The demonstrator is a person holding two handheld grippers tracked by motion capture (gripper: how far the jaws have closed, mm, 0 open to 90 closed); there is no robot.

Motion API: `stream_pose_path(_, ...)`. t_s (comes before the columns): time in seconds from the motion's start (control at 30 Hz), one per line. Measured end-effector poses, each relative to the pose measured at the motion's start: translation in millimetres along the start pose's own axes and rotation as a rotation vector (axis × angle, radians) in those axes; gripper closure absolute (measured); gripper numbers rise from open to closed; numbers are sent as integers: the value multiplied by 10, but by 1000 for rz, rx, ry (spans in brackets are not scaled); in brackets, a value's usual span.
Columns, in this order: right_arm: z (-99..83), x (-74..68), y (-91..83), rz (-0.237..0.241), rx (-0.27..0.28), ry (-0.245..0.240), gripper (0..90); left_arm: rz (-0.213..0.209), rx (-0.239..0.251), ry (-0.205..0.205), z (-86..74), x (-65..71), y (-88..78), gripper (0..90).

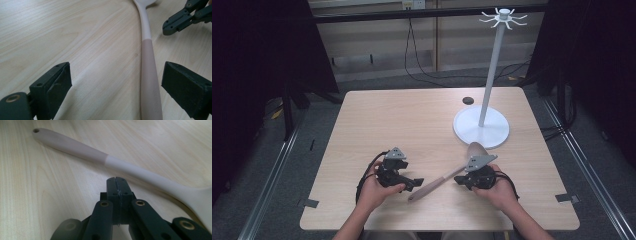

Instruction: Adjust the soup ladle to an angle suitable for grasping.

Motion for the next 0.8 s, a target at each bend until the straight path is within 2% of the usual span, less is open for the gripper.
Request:
stream_pose_path(0.17,30,-45,122,-2,-17,-24,900,19,6,-11,-30,-38,-52,89)
stream_pose_path(0.37,112,-77,225,-13,1,-38,900,38,32,-37,-62,-102,-137,89)
stream_pose_path(0.4,122,-78,233,-25,0,-35,900,50,33,-38,-68,-122,-158,89)
stream_pose_path(0.6,150,-75,271,-29,10,-23,900,72,49,-61,-95,-208,-236,89)
stream_pose_path(0.67,165,-71,300,-51,18,-12,900,74,54,-71,-98,-231,-252,89)
stream_pose_path(0.8,185,-75,325,-61,22,1,900,70,58,-75,-92,-241,-257,89)
Point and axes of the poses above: each handheld gripper's, and its own axes: y roughly forward along the jaws, z roughly out of its top, x roughly to its right, the point moved 4 cm from there along y, roughly forward along the jaws, and after that the axes turned 5 degrees about -y, right-handed, at the moved point
